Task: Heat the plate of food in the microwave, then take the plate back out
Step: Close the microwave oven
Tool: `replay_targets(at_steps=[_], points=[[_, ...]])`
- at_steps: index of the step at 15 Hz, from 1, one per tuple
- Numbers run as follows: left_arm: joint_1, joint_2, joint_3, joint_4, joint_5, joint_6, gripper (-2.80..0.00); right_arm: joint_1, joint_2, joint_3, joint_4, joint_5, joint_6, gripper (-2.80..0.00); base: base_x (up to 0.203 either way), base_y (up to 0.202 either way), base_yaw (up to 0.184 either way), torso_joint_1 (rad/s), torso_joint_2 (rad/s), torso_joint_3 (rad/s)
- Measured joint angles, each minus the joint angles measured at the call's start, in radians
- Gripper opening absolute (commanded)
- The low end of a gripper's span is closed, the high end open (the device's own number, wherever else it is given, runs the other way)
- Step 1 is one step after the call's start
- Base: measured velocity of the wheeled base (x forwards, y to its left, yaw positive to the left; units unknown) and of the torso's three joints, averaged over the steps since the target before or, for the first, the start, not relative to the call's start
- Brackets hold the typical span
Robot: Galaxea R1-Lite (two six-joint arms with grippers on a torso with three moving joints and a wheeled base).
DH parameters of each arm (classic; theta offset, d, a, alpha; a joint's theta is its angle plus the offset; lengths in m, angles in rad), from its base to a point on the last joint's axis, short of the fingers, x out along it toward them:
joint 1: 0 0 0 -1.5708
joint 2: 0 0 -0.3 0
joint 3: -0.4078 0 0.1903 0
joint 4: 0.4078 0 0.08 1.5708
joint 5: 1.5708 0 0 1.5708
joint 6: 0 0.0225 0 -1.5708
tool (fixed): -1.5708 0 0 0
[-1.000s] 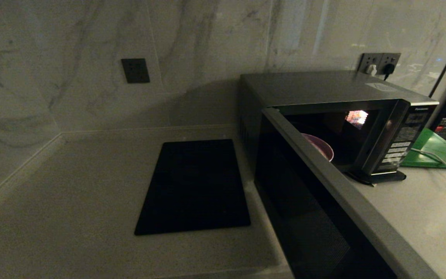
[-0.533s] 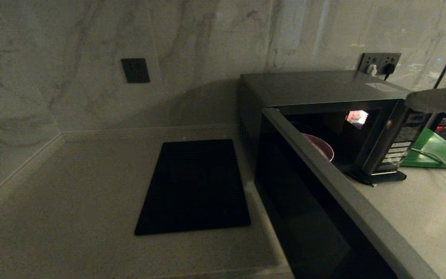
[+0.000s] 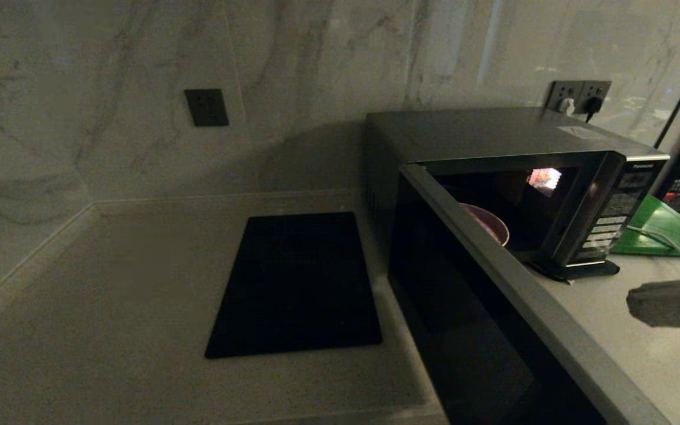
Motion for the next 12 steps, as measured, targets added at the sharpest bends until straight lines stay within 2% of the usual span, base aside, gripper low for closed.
replay_targets(at_steps=[2, 12], points=[[0.000, 0.000, 0.000, 0.000, -0.001, 0.000, -2.80, 0.028, 0.020, -0.010, 0.059, -0.005, 0.011, -2.80, 0.000, 0.000, 0.000, 0.000, 0.00, 0.000], [0.000, 0.000, 0.000, 0.000, 0.000, 0.000, -2.80, 0.085, 0.153, -0.051, 0.064, -0.027, 0.072, -2.80, 0.000, 0.000, 0.000, 0.000, 0.00, 0.000]])
